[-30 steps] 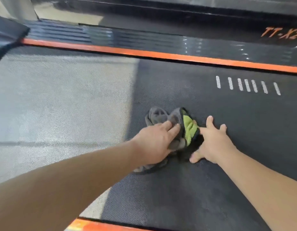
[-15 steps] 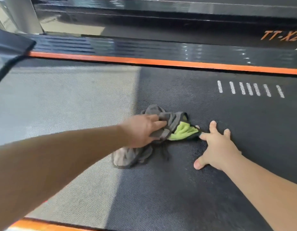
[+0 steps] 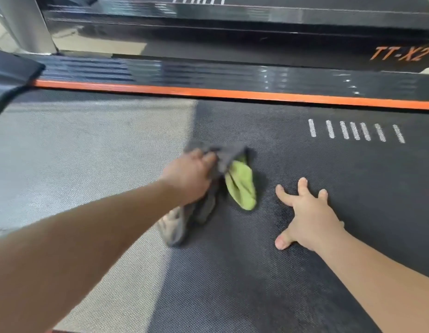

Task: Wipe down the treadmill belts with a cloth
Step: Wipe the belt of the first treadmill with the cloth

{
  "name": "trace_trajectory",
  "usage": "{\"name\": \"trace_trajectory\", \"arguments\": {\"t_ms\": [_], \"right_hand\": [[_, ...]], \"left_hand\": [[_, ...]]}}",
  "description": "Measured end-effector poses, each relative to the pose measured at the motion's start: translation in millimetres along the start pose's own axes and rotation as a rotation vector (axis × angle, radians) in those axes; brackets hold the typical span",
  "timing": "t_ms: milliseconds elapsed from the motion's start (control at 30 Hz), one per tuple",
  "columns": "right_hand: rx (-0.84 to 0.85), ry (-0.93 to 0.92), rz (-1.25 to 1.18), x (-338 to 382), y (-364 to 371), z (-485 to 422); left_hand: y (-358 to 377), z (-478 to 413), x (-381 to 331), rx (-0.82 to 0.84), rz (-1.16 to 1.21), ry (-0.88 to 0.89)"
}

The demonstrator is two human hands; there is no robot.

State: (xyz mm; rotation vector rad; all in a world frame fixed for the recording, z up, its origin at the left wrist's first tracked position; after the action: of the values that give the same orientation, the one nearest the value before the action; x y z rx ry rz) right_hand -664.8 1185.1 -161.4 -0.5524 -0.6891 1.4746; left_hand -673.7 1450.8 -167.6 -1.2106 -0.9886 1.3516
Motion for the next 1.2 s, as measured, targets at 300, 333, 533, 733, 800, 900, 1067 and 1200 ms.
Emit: {"name": "trace_trajectory", "arguments": {"t_ms": [300,333,533,733,800,900,1067,1200], "right_hand": [[-0.013,0.009,0.000,-1,0,-1],[-0.006,0.011,0.007,-1,0,-1],[0.031,0.017,0.017,0,-1,-4],[0.039,0.030,-0.014,-1,-1,0],[0.042,0.014,-0.022,-1,-1,-1],[0.063,0.001,0.016,1,-2,-3],[0.044,0.028,0.000,0,-4,-1],[-0.004,-0.054,0.025,-8,3,-3]], "left_hand": [[-4,9,-41,0.128,0.038,0.281],[-8,-4,-16,0.137,-0.048,0.219],[-5,-16,15,-0.038,0.077,-0.344],[7,25,-67,0.245,0.011,0.482],[0,-1,-39,0.209,-0.155,0.356],[-2,-18,-20,0.018,-0.048,-0.138],[26,27,-104,0.092,0.098,0.088],[18,31,-80,0.170,-0.014,0.308]]}}
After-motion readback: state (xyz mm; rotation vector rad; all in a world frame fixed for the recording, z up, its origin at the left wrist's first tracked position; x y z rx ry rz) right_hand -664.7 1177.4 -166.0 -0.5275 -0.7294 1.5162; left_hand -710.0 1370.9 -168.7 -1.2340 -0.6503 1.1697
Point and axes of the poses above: each hand's wrist, its own z-axis away from the middle knuckle, its own y-axis out of the palm, x = y × z, the point moved 4 cm from there along -z, towards the middle knuckle, and after that the axes turned 3 degrees about y, right-handed, at the moved point
